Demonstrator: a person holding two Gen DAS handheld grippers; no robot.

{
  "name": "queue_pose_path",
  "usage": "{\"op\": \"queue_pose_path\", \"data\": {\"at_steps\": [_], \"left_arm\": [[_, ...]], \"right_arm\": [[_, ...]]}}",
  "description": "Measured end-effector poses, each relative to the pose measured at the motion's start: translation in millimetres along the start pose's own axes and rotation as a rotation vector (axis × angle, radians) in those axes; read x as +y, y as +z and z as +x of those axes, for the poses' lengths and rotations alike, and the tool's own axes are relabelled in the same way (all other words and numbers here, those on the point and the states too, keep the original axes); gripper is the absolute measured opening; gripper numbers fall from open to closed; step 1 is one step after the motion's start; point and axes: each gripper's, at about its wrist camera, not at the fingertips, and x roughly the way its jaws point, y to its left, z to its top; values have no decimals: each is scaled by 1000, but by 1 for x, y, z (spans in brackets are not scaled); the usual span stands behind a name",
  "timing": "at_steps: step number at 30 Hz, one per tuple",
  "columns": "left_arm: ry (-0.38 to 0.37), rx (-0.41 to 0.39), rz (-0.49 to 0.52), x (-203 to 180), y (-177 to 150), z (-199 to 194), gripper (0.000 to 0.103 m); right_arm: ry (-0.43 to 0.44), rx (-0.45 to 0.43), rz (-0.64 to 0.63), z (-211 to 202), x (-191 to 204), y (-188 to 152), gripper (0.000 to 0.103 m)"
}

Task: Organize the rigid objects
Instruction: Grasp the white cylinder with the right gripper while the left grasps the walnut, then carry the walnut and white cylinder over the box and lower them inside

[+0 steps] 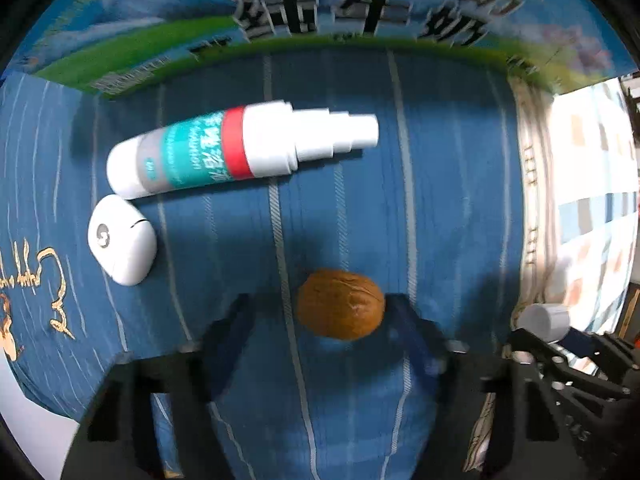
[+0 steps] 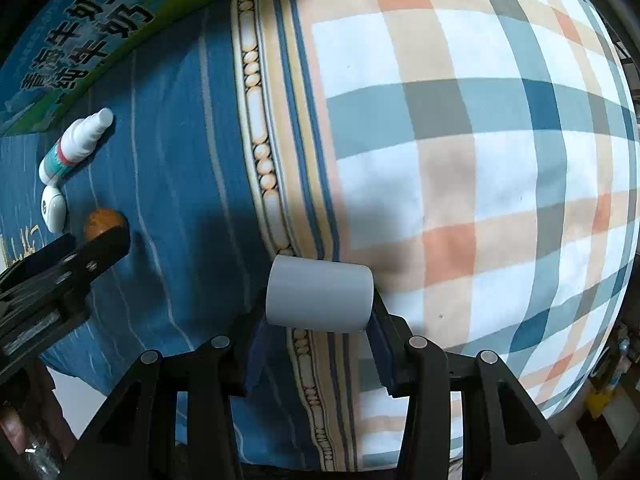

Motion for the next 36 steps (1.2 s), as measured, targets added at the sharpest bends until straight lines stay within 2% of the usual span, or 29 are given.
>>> {"op": "queue_pose_path", "data": {"at_steps": [4, 6, 10, 11, 12, 18, 23, 28, 34, 36], "left_arm": [[-3, -11, 2, -2, -1, 1, 49], [-3, -23, -6, 0, -5, -1, 39], [-11, -36, -19, 4, -5, -8, 39], [-12, -44, -24, 4, -7, -10, 39], [-19, -46, -26, 22, -2, -11, 39], [-90, -83, -69, 38, -22, -40, 39], [-148, -154, -88, 52, -39, -85, 39], [-201, -274, -86, 60, -41, -154, 39], [-260, -388, -76, 66, -12, -216, 39], [-249, -422, -71, 69, 1, -231, 39]], "right_arm": [[-10, 3, 3, -1, -5, 5, 48], [-11, 5, 8, 0, -4, 6, 48], [-12, 3, -2, -1, -2, 7, 47], [-13, 4, -9, 0, 1, 16, 47], [-15, 2, -18, -2, 3, 15, 47], [-10, -26, -73, -16, 12, 8, 47], [14, -81, -123, -46, 28, -3, 47], [55, -158, -166, -89, 46, -8, 47], [118, -254, -207, -158, 78, 3, 47], [135, -289, -223, -181, 89, 13, 47]]}}
